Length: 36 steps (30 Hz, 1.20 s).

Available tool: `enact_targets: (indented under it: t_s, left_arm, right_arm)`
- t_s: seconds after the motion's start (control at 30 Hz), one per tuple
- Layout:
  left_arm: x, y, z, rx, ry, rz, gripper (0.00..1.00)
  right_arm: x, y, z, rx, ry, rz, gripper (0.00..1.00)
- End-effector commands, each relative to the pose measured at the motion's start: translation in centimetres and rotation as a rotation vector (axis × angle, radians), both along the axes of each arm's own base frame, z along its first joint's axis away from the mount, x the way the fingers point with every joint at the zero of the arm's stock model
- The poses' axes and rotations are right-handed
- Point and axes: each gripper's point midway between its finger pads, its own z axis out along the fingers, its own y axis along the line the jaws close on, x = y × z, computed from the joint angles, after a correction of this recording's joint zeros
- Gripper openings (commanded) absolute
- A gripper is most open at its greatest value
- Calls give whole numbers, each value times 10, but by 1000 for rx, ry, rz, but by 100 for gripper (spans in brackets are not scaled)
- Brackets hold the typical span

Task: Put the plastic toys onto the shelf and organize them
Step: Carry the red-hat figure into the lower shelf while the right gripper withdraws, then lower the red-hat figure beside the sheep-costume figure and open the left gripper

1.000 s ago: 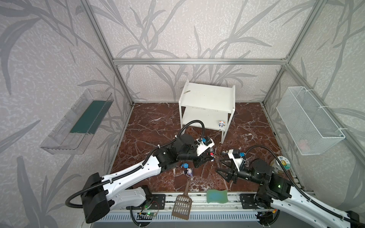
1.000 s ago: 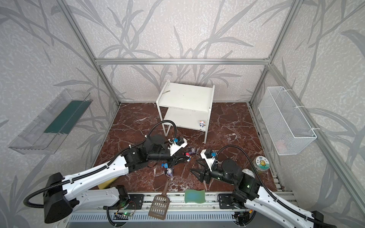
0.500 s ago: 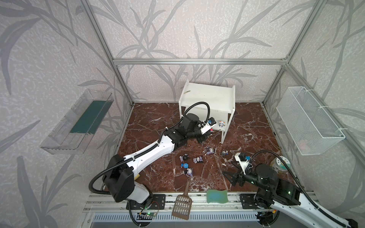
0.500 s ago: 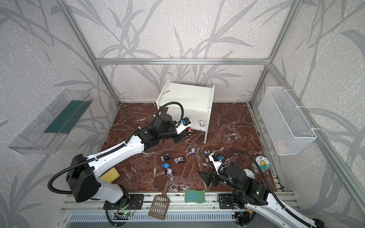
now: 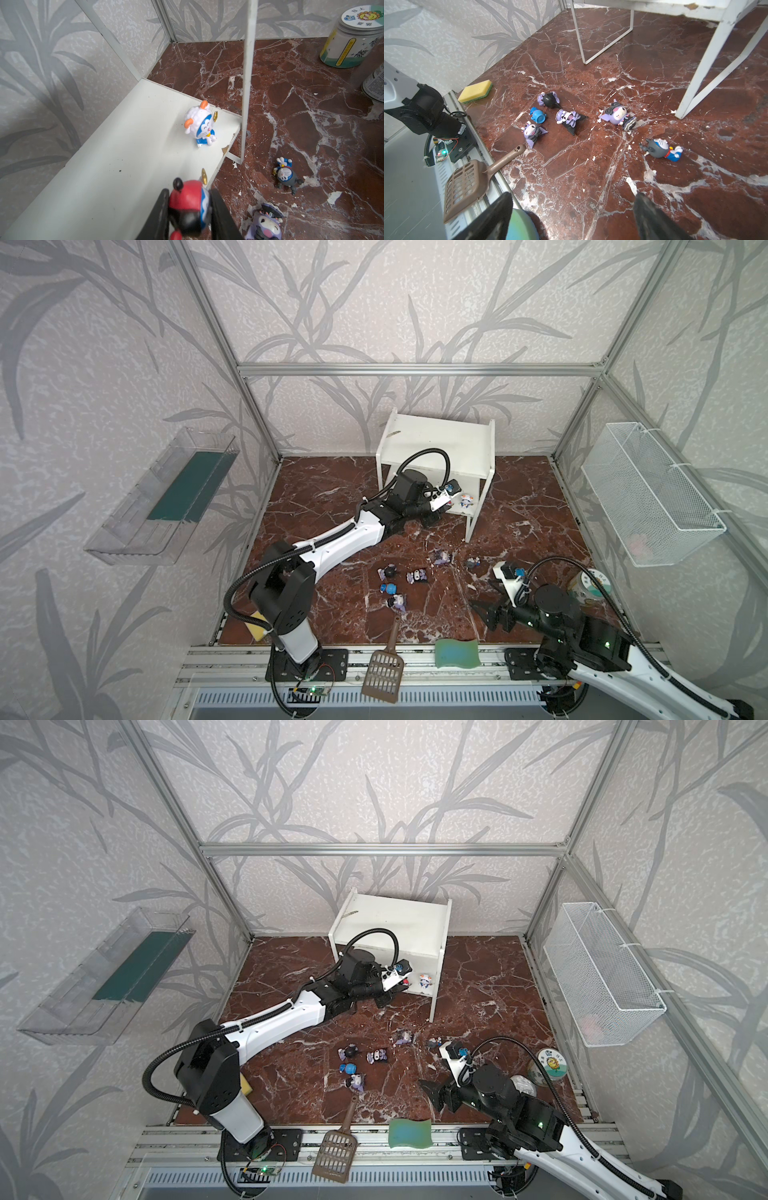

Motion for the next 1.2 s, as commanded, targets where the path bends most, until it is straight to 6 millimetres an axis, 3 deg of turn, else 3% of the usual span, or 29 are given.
enact_targets:
  t_s: [0.0,0.7,1.17]
  left_arm:
    - [12,-7,17,-24,-66,-9,28]
    - [34,-14,3,-16,-70,35,29]
    - [37,-15,-2,-8,-61,40,32]
  right_arm:
    - [0,-2,10,19,-16,-10,90]
    - [-2,-3,11,28,-6,-7,90]
    - [-3,-3,11,34,-1,-7,90]
